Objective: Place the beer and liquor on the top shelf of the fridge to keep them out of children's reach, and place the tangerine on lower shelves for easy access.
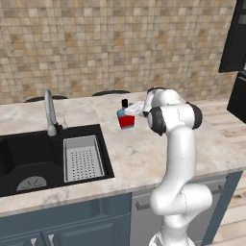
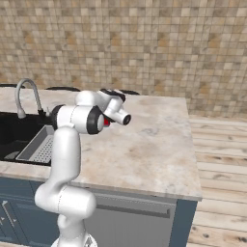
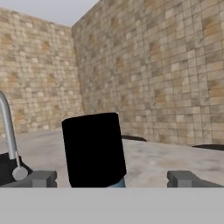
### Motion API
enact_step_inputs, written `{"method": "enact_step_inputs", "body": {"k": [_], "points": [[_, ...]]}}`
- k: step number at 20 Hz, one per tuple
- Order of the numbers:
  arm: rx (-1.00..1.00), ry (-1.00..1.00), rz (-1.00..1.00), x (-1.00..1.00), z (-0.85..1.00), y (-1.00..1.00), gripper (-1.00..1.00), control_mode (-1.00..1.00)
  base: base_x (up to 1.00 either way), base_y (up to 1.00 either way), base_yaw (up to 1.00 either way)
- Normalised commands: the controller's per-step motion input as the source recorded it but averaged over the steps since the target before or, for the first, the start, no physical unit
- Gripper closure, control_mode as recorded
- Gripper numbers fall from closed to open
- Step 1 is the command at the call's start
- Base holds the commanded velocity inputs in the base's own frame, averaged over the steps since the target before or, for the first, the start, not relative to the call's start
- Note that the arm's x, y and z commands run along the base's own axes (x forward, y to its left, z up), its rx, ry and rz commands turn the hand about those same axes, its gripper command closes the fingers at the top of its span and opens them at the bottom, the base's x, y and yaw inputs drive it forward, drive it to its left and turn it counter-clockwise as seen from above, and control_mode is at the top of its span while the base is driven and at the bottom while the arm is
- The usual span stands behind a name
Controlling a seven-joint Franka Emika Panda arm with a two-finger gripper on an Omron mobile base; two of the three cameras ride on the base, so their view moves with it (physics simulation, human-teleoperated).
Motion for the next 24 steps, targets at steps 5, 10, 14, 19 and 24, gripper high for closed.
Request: {"method": "enact_step_inputs", "body": {"k": [5,10,14,19,24], "points": [[-0.05,0.0,0.0,0.0,0.0,0.04,-1.0,-1.0,0.0,0.0,0.0],[-0.08,0.0,0.0,-0.03,0.0,0.0,-1.0,-1.0,0.0,0.0,0.0],[-0.08,-0.01,0.0,-0.01,0.0,0.0,-1.0,-1.0,0.0,0.0,0.0],[-0.09,0.0,0.0,0.0,0.0,0.0,-1.0,-1.0,0.0,0.0,0.0],[-0.07,0.0,-0.01,0.0,0.0,0.0,-1.0,-1.0,0.0,0.0,0.0]]}}
